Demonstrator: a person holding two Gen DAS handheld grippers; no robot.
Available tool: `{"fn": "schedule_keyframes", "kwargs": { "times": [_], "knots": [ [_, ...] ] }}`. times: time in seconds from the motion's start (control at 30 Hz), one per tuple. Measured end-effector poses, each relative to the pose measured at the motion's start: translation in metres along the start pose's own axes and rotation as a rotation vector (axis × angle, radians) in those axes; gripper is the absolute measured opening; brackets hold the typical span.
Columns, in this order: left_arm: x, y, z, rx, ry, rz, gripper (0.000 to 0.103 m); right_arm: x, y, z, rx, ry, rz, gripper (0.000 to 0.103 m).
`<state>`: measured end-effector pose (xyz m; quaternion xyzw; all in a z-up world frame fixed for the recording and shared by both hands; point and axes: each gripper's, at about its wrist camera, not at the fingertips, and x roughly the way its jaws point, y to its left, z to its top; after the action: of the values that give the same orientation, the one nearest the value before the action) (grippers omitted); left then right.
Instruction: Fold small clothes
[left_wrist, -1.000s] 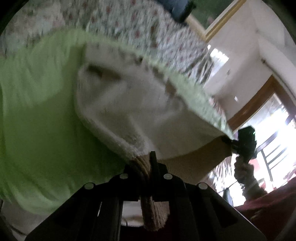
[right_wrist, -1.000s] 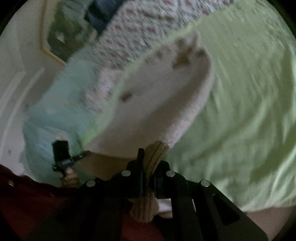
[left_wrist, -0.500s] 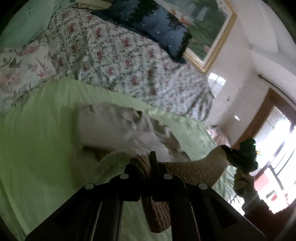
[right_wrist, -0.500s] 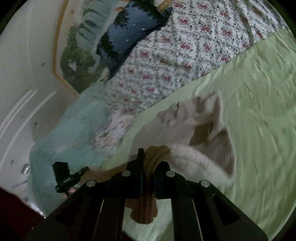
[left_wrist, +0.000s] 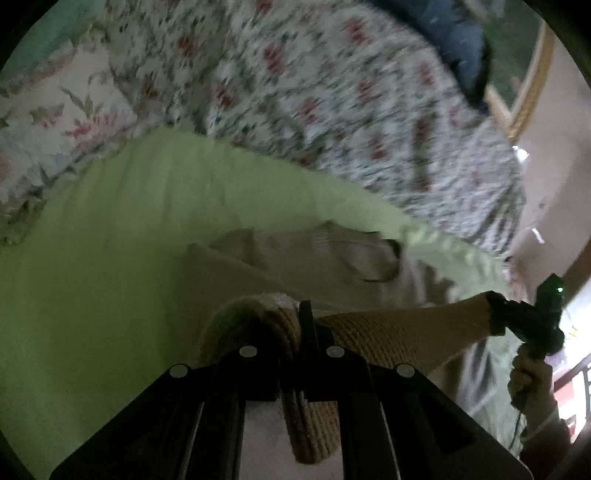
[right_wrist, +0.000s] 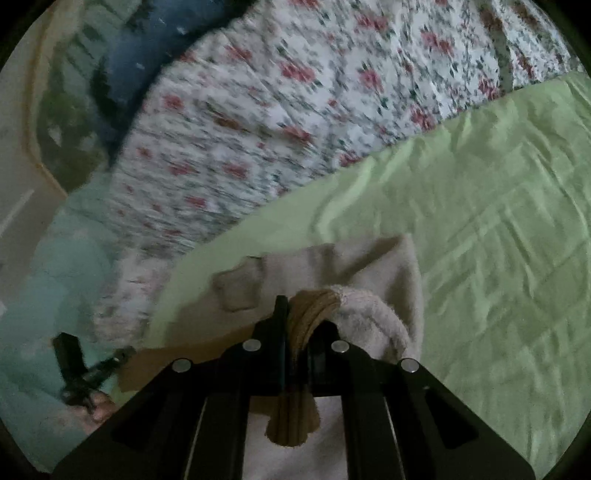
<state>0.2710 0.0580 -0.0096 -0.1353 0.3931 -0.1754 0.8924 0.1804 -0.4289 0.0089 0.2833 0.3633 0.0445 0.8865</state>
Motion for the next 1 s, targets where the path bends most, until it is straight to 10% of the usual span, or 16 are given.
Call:
{"fn": "schedule_keyframes", "kwargs": {
  "times": [0.3, 0.43, 0.57, 0.8, 1.0],
  "knots": [
    [0.067, 0.028, -0.006, -0.083, 0.127, 0.018, 0.013, 0.065, -0.037, -0.006, 0.069, 0.098, -0.11, 0.011],
    [0.03, 0.006, -0.029, -0.028, 0.105, 0.012, 0.058, 0.029, -0.027, -0.006, 0.085, 0.009, -0.109, 0.043],
    [0.017, -0.032, -0.06, 0.055, 0.137, -0.072, 0.058, -0.008, 0.01, -0.022, -0.024, -0.048, -0.045, 0.048],
    [0.05, -0.078, -0.066, 0.201, 0.197, -0.06, 0.058, 0.043, 0.083, -0.065, -0.359, 0.277, 0.107, 0.048],
    [0.082, -0.035, -0.018, 0.166, 0.173, 0.134, 0.057, 0.092, 0.06, -0.047, -0.429, 0.321, -0.152, 0.045]
  ]
}}
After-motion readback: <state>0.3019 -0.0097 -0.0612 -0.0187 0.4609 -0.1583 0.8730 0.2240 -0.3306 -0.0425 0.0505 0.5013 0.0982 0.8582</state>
